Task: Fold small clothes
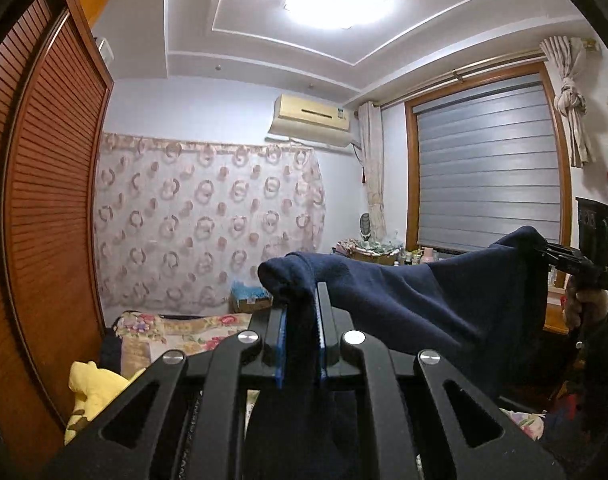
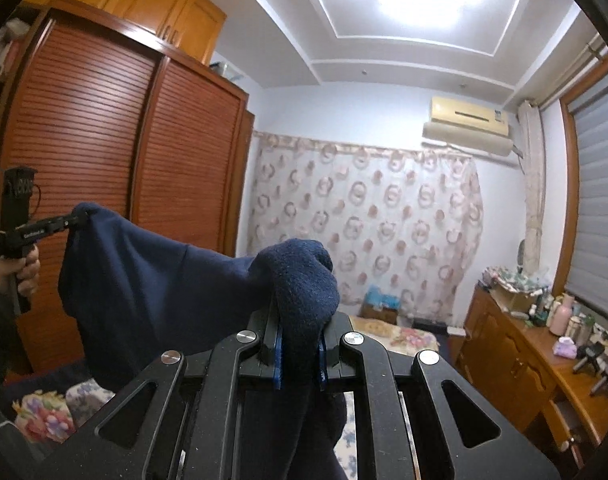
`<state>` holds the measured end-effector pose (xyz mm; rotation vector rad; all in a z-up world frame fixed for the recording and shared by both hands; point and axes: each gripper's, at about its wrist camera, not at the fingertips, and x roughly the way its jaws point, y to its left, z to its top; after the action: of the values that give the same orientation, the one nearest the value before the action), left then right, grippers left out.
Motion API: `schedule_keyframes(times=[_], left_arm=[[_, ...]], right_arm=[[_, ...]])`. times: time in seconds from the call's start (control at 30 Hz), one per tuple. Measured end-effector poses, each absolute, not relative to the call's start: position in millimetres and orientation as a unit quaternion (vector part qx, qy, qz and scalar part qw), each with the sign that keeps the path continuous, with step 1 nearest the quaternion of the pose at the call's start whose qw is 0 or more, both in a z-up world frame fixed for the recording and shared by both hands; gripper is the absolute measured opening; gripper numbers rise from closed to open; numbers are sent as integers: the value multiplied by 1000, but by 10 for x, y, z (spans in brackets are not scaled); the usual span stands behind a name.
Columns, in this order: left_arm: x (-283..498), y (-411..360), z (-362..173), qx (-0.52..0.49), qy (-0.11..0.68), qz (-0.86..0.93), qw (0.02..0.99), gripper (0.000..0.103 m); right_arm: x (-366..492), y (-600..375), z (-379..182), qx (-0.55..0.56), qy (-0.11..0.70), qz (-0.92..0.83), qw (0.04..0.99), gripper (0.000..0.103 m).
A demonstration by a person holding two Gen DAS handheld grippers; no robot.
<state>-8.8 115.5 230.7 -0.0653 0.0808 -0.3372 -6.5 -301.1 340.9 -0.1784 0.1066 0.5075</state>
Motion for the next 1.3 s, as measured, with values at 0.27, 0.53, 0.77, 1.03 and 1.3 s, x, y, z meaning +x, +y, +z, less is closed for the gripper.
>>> schedule_keyframes(times=[0.27,0.53,0.77,1.03,1.3], left_arm=[[-71,1040,2452,-25,34,-186,982,9],[524,705,2159,8,85,-173,981,9],[1720,390,1008,4,200,-159,967,9],[2632,-14,172,23,295,-137,945,10],[3028,-151,-69,32,338,-124,932,10]], right_arm=[[-217,-3285,3450,-95,54,221,969,9],[38,-3473,3334,-113,82,195,971,9],[1162,-3582,2183,-111,202,183,956,10],[2530,-3690,828,-99,323,156,928,10],[3165,-3808,371,-80,367,175,910,10]])
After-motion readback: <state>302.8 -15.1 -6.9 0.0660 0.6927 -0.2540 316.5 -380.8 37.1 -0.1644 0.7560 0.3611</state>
